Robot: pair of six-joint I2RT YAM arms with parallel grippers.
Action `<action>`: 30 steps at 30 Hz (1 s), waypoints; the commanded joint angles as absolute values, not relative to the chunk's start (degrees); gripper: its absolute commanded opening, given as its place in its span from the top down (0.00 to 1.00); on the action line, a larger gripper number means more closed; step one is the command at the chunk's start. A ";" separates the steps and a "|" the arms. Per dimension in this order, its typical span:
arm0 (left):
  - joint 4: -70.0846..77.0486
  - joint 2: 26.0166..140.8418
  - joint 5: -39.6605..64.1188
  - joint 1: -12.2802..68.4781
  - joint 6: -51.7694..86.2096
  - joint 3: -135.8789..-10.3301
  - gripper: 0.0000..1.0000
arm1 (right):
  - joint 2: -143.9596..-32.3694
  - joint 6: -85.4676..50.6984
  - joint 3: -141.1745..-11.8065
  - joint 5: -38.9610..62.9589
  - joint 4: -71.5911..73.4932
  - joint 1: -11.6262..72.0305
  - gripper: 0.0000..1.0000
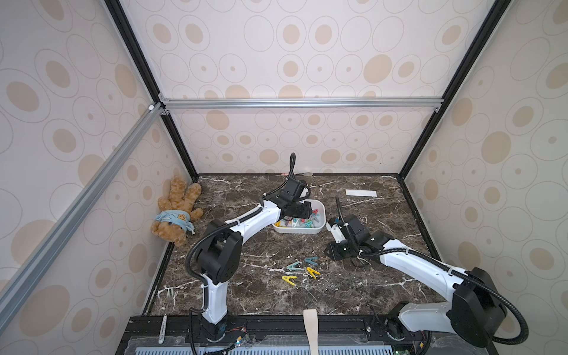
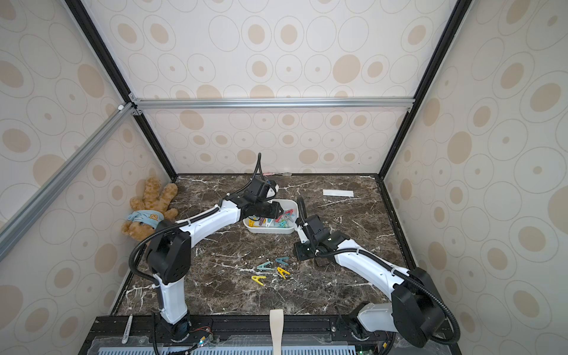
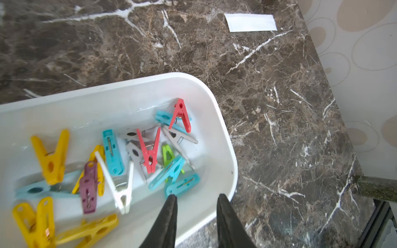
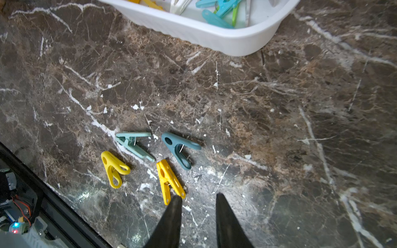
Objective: Put the clothespins into the storage box
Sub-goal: Pick up the clothespin from the center of the board.
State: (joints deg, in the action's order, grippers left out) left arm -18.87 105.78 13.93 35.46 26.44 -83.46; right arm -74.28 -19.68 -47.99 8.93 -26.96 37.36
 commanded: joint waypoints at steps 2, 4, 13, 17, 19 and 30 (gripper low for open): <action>-14.59 94.89 10.42 35.68 27.07 -71.56 0.66 | -71.98 -21.95 -46.69 7.27 -31.14 43.04 0.69; -13.48 90.67 9.67 35.63 28.38 -66.28 0.65 | -71.98 -24.27 -45.62 6.80 -31.10 45.92 0.67; -12.73 79.05 6.41 35.09 30.42 -52.96 0.61 | -80.43 -28.20 -45.15 8.09 -24.83 52.23 0.63; -11.53 76.24 6.75 34.03 31.70 -49.48 0.60 | -84.19 -28.07 -45.77 8.57 -23.11 52.59 0.63; -11.09 75.69 6.94 33.63 31.90 -48.47 0.59 | -85.21 -27.73 -45.88 8.48 -22.85 52.61 0.63; -9.76 76.86 8.17 32.74 31.64 -47.46 0.59 | -89.52 -25.62 -47.76 6.65 -23.27 52.55 0.68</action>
